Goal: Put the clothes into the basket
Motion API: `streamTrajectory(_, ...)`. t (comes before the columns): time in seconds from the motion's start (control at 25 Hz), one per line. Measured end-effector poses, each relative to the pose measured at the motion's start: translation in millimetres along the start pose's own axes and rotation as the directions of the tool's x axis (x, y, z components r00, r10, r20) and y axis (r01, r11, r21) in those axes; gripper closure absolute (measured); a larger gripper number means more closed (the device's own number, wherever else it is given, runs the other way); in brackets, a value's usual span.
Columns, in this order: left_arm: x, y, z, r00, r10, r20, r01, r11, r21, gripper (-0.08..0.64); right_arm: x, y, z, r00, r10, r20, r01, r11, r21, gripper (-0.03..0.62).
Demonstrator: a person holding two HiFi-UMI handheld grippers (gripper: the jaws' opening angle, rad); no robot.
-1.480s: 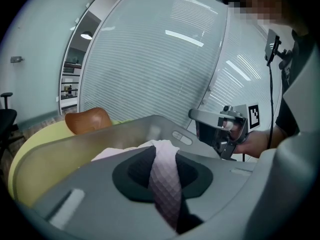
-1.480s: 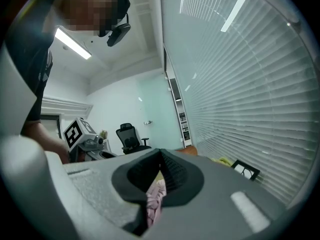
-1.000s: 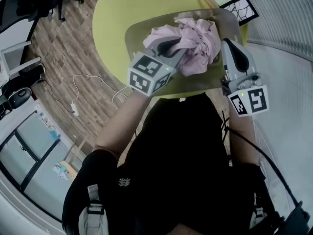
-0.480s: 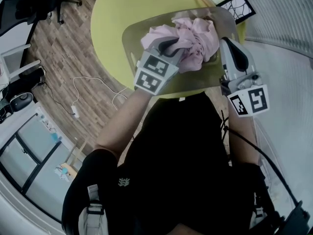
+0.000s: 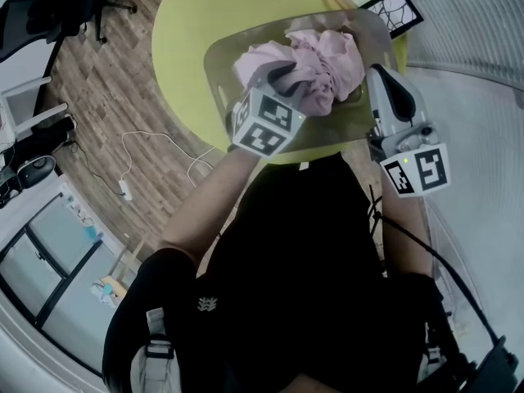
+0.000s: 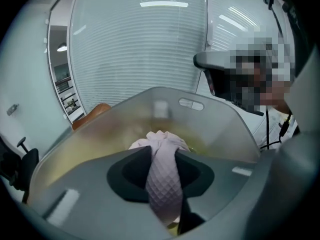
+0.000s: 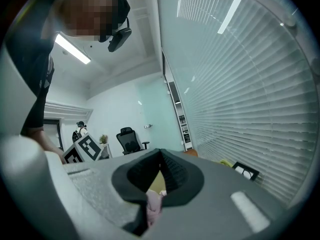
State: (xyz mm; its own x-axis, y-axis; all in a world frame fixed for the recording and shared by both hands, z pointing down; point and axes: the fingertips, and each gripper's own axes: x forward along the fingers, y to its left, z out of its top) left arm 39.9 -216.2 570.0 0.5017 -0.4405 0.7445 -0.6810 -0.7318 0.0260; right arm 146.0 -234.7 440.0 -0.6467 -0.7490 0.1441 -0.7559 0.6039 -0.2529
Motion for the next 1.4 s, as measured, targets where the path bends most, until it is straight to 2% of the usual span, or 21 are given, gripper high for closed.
streamTrajectory(0.16,-1.1,0.2,4.0,1.000,0.029,0.009,-0.030,0.999,0.027,0.428,-2.4,-0.7,-0.4,1.000,0.002,0.000,-0.002,1.000,0.006,0.591)
streamTrajectory(0.2,-2.6,0.6,7.3,0.999,0.038,0.026,-0.039,0.999,0.025,0.399,-3.5,0.0,-0.3,1.000,0.004,0.001,-0.004,1.000,0.006,0.591)
streamTrajectory(0.24,-4.5,0.7,12.4,0.998,0.045,0.047,-0.046,0.999,0.022,0.323,-4.8,0.6,0.1,1.000,0.005,0.001,-0.005,1.000,0.006,0.591)
streamTrajectory(0.48,-20.1,4.2,37.1,0.990,0.068,0.122,-0.072,0.997,0.029,0.314,-6.8,5.0,7.0,1.000,0.012,0.009,-0.012,1.000,-0.003,0.591)
streamTrajectory(0.72,-45.5,7.9,43.3,0.977,0.112,0.180,-0.112,0.994,-0.009,0.316,-13.2,17.5,18.9,0.999,0.026,0.021,-0.026,0.999,-0.022,0.591)
streamTrajectory(0.8,-60.6,13.4,50.2,0.959,0.148,0.242,-0.144,0.989,-0.033,0.337,-14.5,22.8,23.7,0.999,0.034,0.026,-0.033,0.999,-0.034,0.591)
streamTrajectory(0.96,-97.5,24.9,67.2,0.897,0.220,0.383,-0.202,0.976,-0.086,0.434,-18.1,27.8,30.8,0.999,0.037,0.026,-0.036,0.998,-0.054,0.591)
streamTrajectory(1.04,-112.7,29.5,70.0,0.880,0.239,0.410,-0.220,0.971,-0.094,0.468,-20.4,29.4,34.6,0.999,0.034,0.023,-0.033,0.998,-0.060,0.591)
streamTrajectory(1.2,-138.7,39.1,71.0,0.863,0.272,0.425,-0.247,0.962,-0.114,0.471,-23.4,35.9,46.0,0.999,0.038,0.021,-0.036,0.996,-0.076,0.591)
streamTrajectory(1.4,-183.3,51.6,79.7,0.796,0.348,0.496,-0.314,0.937,-0.152,0.514,-27.6,39.6,65.3,0.998,0.048,0.034,-0.044,0.992,-0.114,0.591)
